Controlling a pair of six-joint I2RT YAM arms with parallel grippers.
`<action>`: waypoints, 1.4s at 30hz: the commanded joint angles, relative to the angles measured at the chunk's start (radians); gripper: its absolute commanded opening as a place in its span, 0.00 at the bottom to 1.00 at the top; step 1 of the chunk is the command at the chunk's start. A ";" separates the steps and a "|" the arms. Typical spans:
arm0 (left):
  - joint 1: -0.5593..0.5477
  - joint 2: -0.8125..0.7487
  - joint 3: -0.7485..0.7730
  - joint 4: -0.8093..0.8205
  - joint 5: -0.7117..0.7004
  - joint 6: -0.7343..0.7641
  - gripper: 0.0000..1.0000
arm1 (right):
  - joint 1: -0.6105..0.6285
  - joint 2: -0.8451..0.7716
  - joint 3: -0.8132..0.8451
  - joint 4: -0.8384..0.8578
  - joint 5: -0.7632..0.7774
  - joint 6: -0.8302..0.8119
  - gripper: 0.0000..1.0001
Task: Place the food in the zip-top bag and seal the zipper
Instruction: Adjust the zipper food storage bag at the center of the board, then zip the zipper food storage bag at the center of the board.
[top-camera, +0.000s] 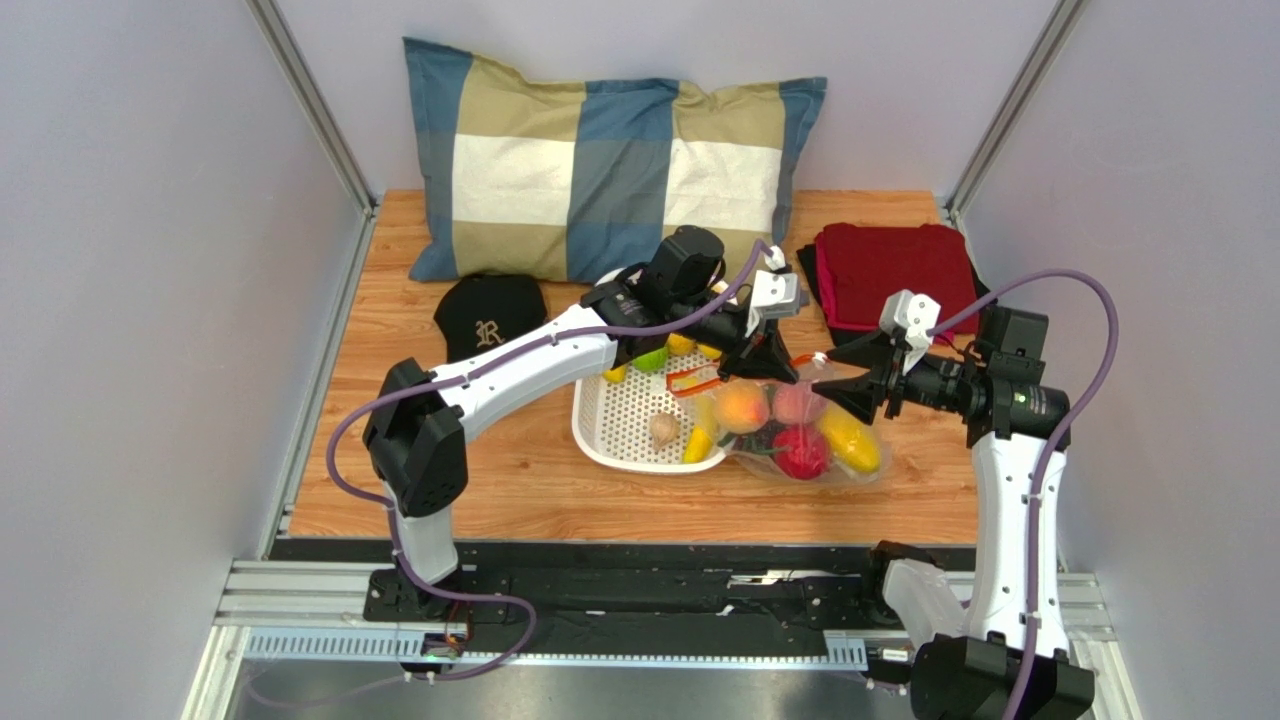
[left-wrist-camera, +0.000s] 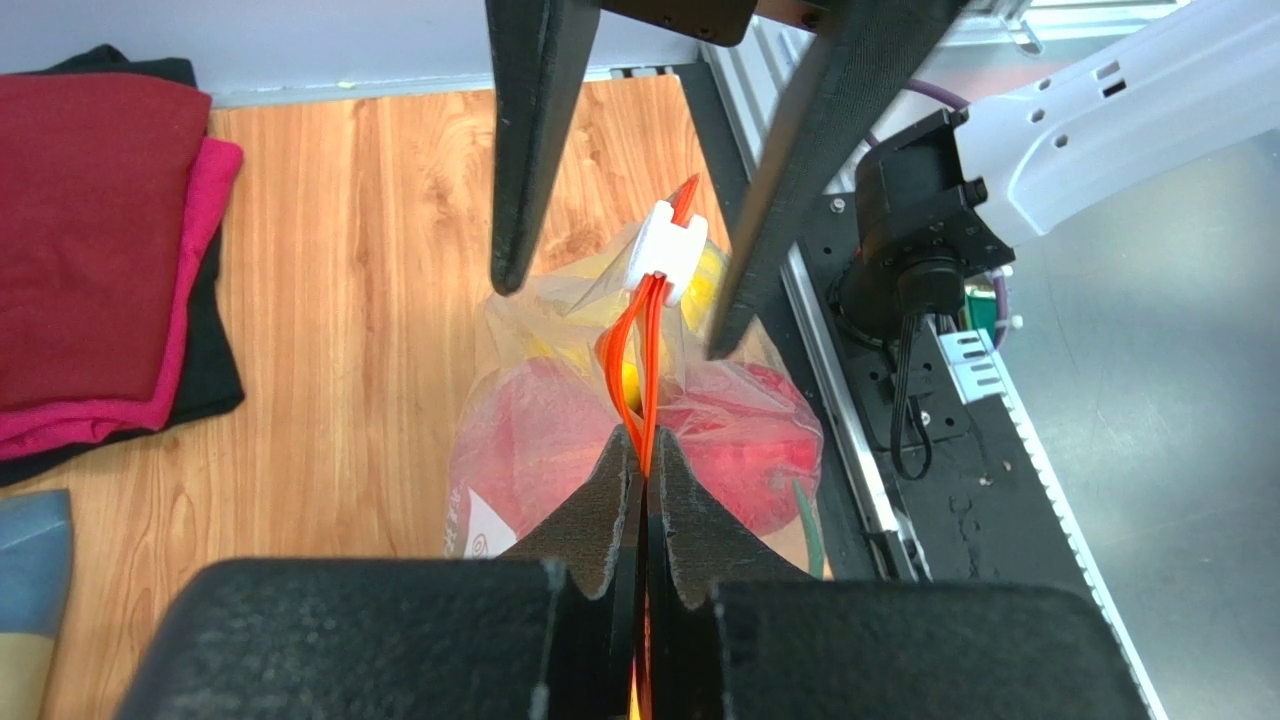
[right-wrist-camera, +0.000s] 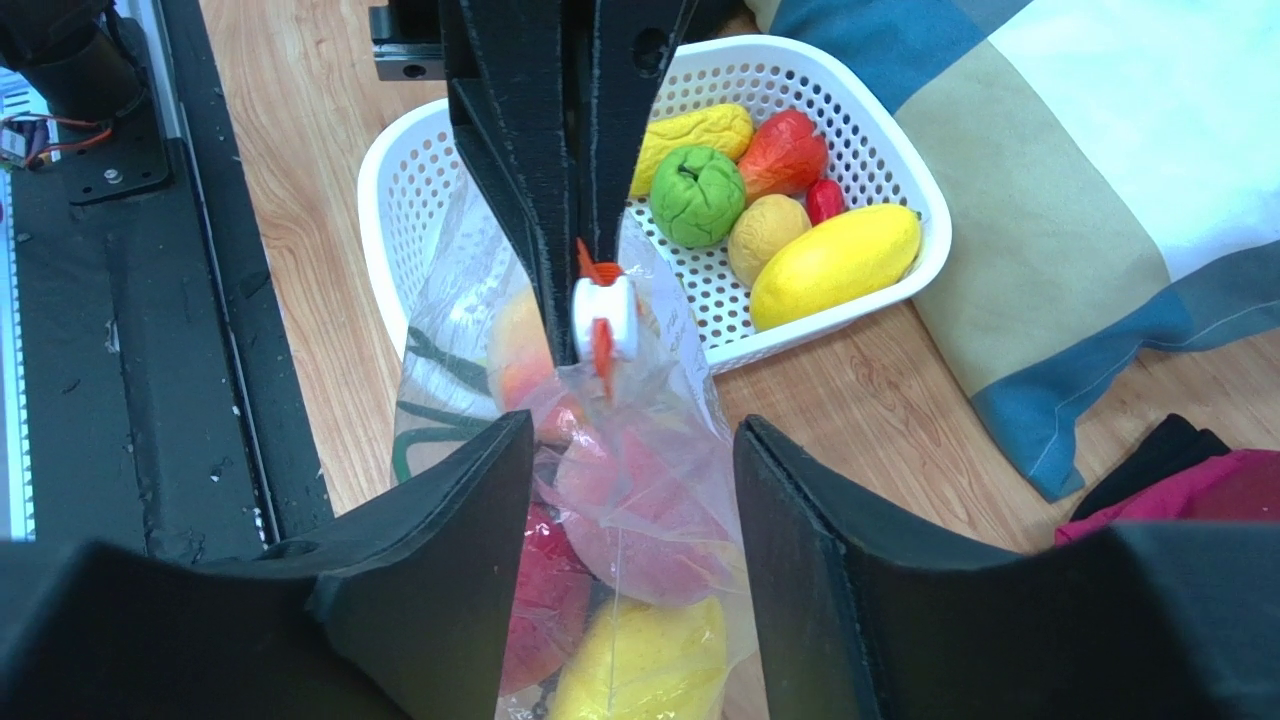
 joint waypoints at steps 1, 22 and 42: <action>-0.001 -0.058 0.016 0.057 0.056 0.033 0.00 | -0.003 0.017 0.053 0.033 -0.060 -0.013 0.51; -0.001 -0.034 0.049 -0.002 0.023 0.030 0.13 | 0.016 0.049 0.103 -0.049 -0.059 -0.075 0.00; -0.052 -0.063 0.112 0.051 -0.082 0.062 0.58 | 0.016 0.049 0.139 -0.130 -0.034 -0.127 0.00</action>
